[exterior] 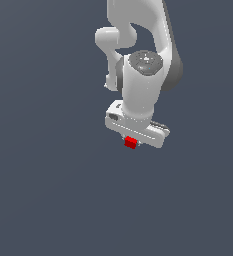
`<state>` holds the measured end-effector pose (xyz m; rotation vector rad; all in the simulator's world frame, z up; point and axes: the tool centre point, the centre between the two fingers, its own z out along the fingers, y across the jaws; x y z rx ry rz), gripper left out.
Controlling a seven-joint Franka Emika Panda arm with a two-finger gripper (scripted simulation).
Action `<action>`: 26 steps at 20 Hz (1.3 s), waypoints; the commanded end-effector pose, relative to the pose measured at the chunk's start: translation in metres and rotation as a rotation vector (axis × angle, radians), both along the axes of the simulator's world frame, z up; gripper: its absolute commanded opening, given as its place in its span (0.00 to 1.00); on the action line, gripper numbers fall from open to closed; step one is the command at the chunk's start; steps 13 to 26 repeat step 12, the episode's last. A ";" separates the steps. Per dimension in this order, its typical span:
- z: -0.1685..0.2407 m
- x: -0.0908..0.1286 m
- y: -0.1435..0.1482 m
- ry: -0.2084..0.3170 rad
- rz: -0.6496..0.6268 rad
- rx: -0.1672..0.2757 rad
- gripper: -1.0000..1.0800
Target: Pick up the red cube and move it to a goal position.
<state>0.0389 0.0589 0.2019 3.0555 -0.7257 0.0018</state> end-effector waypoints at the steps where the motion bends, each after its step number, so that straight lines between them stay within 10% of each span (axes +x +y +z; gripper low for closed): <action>1: 0.012 0.007 0.006 0.001 -0.001 0.000 0.00; 26: 0.030 0.019 0.017 0.001 0.000 0.001 0.00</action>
